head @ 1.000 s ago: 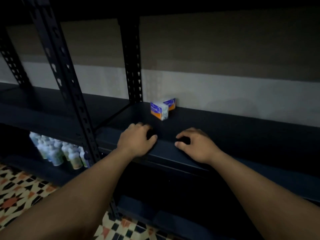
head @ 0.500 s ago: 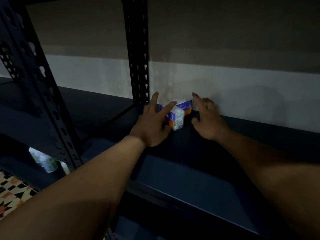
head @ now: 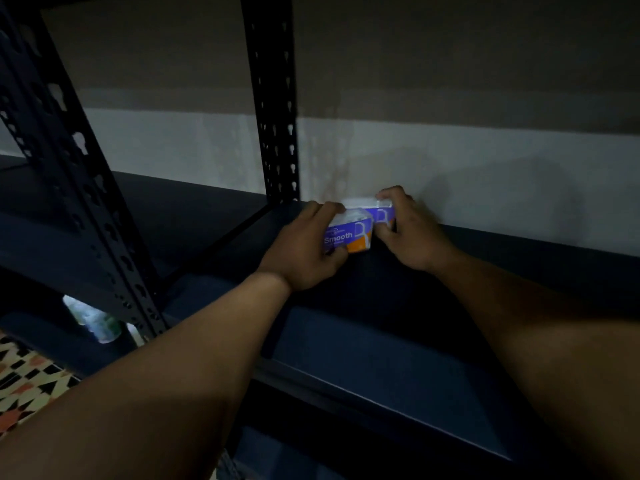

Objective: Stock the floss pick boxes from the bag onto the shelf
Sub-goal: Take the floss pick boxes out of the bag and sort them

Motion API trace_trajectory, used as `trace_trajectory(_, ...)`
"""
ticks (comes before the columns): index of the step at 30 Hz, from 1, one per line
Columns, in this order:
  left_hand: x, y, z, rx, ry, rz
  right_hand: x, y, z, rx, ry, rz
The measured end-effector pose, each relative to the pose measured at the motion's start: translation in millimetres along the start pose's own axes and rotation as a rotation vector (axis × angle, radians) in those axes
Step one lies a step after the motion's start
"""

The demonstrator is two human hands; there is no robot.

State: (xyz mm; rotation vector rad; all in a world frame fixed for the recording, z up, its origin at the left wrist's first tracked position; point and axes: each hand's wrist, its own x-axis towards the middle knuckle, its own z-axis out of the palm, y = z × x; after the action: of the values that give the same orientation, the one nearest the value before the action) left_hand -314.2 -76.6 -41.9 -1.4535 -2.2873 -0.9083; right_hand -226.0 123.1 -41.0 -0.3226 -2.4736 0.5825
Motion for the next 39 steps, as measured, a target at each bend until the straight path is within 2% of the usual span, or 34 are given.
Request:
trace_trajectory(7,-24,17,-9,-0.012,-0.079,-0.173,-62,-22,-25,0.035,0.048,0.090)
trace_trajectory(10,-50,37,-21,-0.032,-0.072,-0.178,-94,-35,-38,0.101,0.014,0.110)
trace_trajectory(13,-80,60,-34,-0.011,-0.069,-0.208,-127,-51,-54,0.139,-0.026,0.219)
trace_trajectory(15,-107,78,-40,-0.011,-0.013,-0.235,-153,-61,-63,0.172,-0.048,0.223)
trace_trajectory(18,-158,109,-42,-0.091,0.161,-0.209,-195,-81,-76,0.176,-0.046,0.205)
trace_trajectory(21,-209,134,-41,-0.143,0.275,-0.181,-244,-109,-82,0.126,0.088,0.150)
trace_trajectory(23,-244,138,-39,-0.171,0.272,-0.203,-278,-126,-76,0.171,0.182,0.096)
trace_trajectory(25,-284,133,-32,-0.162,0.157,-0.253,-312,-134,-61,0.218,0.156,0.041)
trace_trajectory(27,-321,121,-23,-0.137,0.009,-0.341,-341,-132,-40,0.257,0.036,0.049)
trace_trajectory(30,-371,96,-6,-0.092,-0.263,-0.510,-386,-114,3,0.218,-0.238,0.264)
trace_trajectory(34,-414,66,17,-0.169,-0.602,-0.714,-433,-84,56,0.235,-0.545,0.494)
trace_trajectory(39,-453,50,50,-0.249,-0.743,-0.834,-459,-72,103,0.277,-0.750,0.598)
